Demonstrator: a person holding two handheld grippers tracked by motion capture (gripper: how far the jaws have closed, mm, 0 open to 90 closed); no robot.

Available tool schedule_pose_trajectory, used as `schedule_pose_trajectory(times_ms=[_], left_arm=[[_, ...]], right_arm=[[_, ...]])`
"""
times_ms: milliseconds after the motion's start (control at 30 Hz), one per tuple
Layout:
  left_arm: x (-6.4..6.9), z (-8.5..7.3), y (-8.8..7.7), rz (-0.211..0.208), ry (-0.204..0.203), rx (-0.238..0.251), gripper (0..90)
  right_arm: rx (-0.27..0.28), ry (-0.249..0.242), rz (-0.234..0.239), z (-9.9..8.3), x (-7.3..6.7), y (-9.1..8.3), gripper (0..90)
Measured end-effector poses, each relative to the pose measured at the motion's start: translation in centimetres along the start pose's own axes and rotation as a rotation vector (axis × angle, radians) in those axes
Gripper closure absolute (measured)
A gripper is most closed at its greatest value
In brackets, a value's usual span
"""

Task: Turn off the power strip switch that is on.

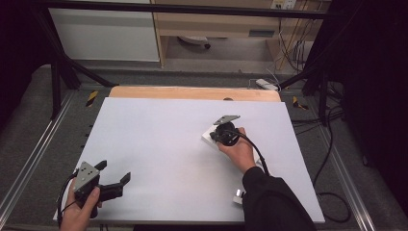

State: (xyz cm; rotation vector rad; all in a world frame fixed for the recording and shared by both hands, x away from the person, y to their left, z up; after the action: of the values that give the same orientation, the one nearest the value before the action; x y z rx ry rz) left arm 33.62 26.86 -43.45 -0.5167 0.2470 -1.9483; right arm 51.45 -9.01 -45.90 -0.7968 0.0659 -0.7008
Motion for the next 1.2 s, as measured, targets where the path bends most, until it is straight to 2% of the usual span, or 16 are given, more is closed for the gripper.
schedule_pose_trajectory(times_ms=[1200], left_arm=[[0.0,-0.05,0.04,-0.001,0.005,-0.006,4.9]], right_arm=[[0.022,-0.011,0.002,-0.18,-0.14,0.17,90.0]])
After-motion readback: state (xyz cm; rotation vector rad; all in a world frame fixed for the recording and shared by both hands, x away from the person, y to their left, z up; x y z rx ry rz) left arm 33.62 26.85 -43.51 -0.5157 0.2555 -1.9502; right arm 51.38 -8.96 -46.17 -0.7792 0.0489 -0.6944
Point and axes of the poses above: each handheld gripper's, and its own axes: y roughly forward along the jaws, z roughly out of its top, x roughly to its right, the point moved 5 cm from there along y, roughly forward along the jaws, and after that the axes turned 14 degrees about -y, right-handed, at the moved point
